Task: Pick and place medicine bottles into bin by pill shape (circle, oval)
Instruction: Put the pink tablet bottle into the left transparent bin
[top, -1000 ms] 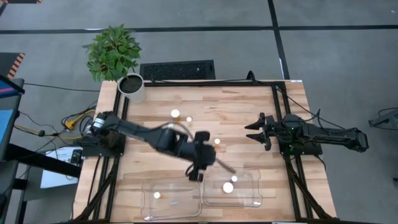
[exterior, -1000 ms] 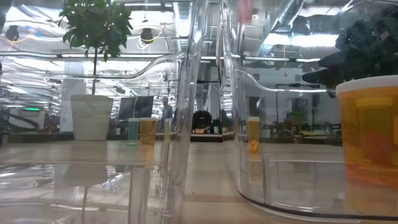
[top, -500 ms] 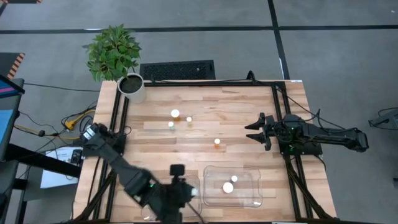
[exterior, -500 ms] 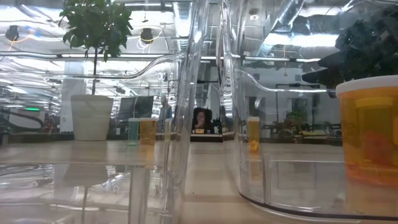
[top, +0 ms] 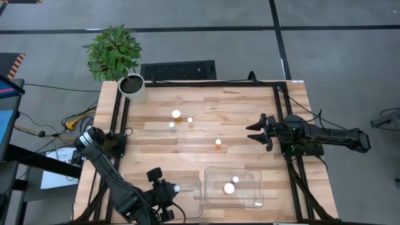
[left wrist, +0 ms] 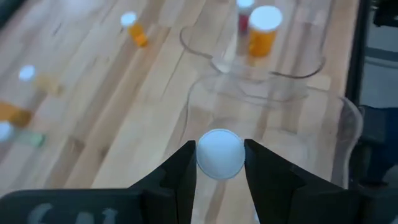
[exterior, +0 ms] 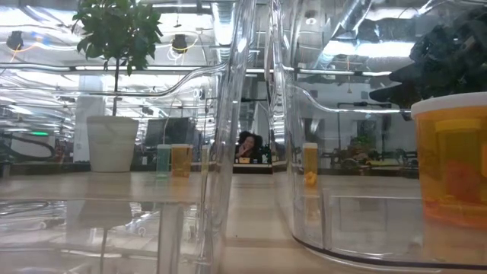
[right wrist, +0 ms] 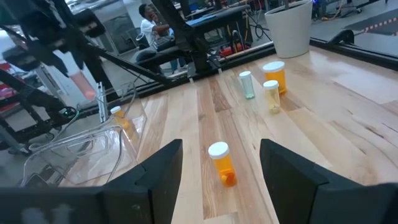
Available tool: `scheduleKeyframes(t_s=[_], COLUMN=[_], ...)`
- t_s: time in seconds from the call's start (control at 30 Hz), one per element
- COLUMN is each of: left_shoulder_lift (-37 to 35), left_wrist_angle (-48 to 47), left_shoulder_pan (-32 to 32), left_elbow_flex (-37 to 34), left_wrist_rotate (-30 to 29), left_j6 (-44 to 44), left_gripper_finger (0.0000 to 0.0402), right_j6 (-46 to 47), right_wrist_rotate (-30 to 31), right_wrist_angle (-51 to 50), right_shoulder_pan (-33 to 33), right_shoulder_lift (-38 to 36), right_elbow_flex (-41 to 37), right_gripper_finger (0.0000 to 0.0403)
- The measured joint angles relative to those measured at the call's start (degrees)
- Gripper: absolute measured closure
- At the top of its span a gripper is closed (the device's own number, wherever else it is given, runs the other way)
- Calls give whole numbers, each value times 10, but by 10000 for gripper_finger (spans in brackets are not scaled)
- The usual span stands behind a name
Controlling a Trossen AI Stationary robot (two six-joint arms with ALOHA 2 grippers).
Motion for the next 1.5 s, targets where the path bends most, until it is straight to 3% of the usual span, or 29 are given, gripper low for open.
scheduleKeyframes(t_s=[0.4,0.77,1.07,1.5], left_shoulder_lift=[0,0,0,2], left_wrist_angle=[50,105,142,141], left_shoulder_pan=[-2,-7,-7,-10], left_elbow_flex=[-113,-216,-247,-247], left_wrist_rotate=[58,75,90,88], left_j6=[-109,-187,-190,-191], left_gripper_finger=[289,289,288,256], right_j6=[0,0,0,0], right_wrist_rotate=[0,0,0,0], right_wrist_angle=[0,0,0,0], right_shoulder_pan=[0,0,0,0], right_shoulder_lift=[0,0,0,0], right_elbow_flex=[0,0,0,0], right_gripper_finger=[178,178,178,178])
